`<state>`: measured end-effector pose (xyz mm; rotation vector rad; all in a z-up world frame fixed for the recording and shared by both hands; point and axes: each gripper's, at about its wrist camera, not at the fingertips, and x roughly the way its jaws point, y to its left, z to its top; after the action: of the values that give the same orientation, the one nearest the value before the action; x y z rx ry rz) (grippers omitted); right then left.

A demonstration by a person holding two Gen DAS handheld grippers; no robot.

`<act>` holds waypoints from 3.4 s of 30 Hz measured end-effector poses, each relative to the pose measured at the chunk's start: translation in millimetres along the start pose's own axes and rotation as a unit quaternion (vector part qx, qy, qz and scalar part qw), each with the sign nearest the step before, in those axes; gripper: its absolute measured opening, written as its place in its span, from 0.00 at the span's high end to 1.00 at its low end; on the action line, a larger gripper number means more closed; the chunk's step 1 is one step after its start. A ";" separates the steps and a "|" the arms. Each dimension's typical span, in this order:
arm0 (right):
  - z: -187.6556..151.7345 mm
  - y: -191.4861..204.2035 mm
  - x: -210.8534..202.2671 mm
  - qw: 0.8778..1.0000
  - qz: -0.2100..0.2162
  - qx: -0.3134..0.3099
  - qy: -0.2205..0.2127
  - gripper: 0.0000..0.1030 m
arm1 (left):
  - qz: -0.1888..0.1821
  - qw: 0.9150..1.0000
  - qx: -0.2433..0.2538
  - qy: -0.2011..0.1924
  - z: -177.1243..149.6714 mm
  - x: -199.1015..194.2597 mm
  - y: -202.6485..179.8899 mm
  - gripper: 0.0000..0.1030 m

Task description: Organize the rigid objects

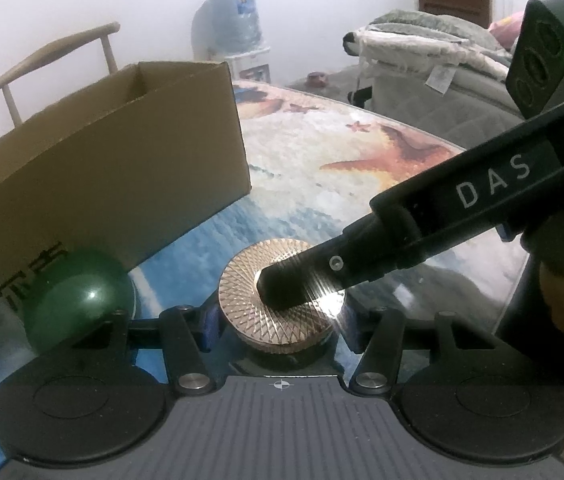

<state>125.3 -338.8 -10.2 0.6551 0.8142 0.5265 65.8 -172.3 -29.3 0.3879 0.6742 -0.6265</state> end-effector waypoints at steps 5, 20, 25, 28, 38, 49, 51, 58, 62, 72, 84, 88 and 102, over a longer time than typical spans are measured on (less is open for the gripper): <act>-0.9 2.4 -1.3 1.000 -0.003 -0.002 -0.001 0.50 | 0.002 1.000 0.002 0.000 -0.6 -1.9 -1.1 0.46; 17.5 36.0 -25.7 0.998 0.002 -0.050 -0.034 0.51 | 0.030 0.998 0.010 -0.059 17.4 -39.0 0.1 0.46; 46.0 71.6 -38.4 0.992 0.022 -0.102 -0.066 0.51 | 0.065 0.992 0.022 -0.108 44.1 -69.1 12.0 0.46; 68.0 95.4 -41.6 0.986 0.035 -0.139 -0.083 0.51 | 0.096 0.986 0.041 -0.129 63.4 -83.7 20.5 0.46; 153.9 127.3 14.2 0.986 0.057 -0.151 -0.046 0.51 | 0.124 0.989 0.026 -0.070 123.8 -66.1 89.1 0.46; 212.6 90.7 147.2 0.992 0.025 -0.054 0.113 0.51 | 0.049 0.986 -0.092 0.132 144.8 30.5 192.2 0.46; 212.5 85.8 161.1 0.990 0.023 -0.043 0.134 0.51 | 0.047 0.982 -0.103 0.154 141.4 40.7 203.2 0.46; 212.1 83.3 203.2 0.981 0.001 -0.029 0.191 0.50 | 0.050 0.968 -0.134 0.207 124.2 52.2 217.2 0.46; 210.9 83.0 221.1 0.977 -0.009 -0.026 0.209 0.50 | 0.057 0.960 -0.144 0.232 121.0 61.2 223.0 0.46; 200.9 81.7 243.9 0.973 -0.045 -0.035 0.226 0.51 | 0.069 0.957 -0.132 0.250 117.7 69.6 219.9 0.43; 210.6 81.2 202.5 0.988 -0.005 -0.010 0.152 0.51 | 0.077 0.969 -0.138 0.188 137.9 29.7 215.7 0.26; 207.3 85.2 150.1 0.994 0.018 -0.023 0.103 0.51 | 0.080 0.976 -0.141 0.147 144.9 -7.1 208.1 0.18; 104.6 61.6 -28.2 0.995 0.094 -0.015 -0.035 0.50 | 0.063 0.988 -0.139 -0.020 82.6 -141.9 133.6 0.06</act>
<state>181.2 -348.9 100.8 0.7230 0.6806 0.6804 103.2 -57.3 144.4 0.1568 0.6822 -0.4109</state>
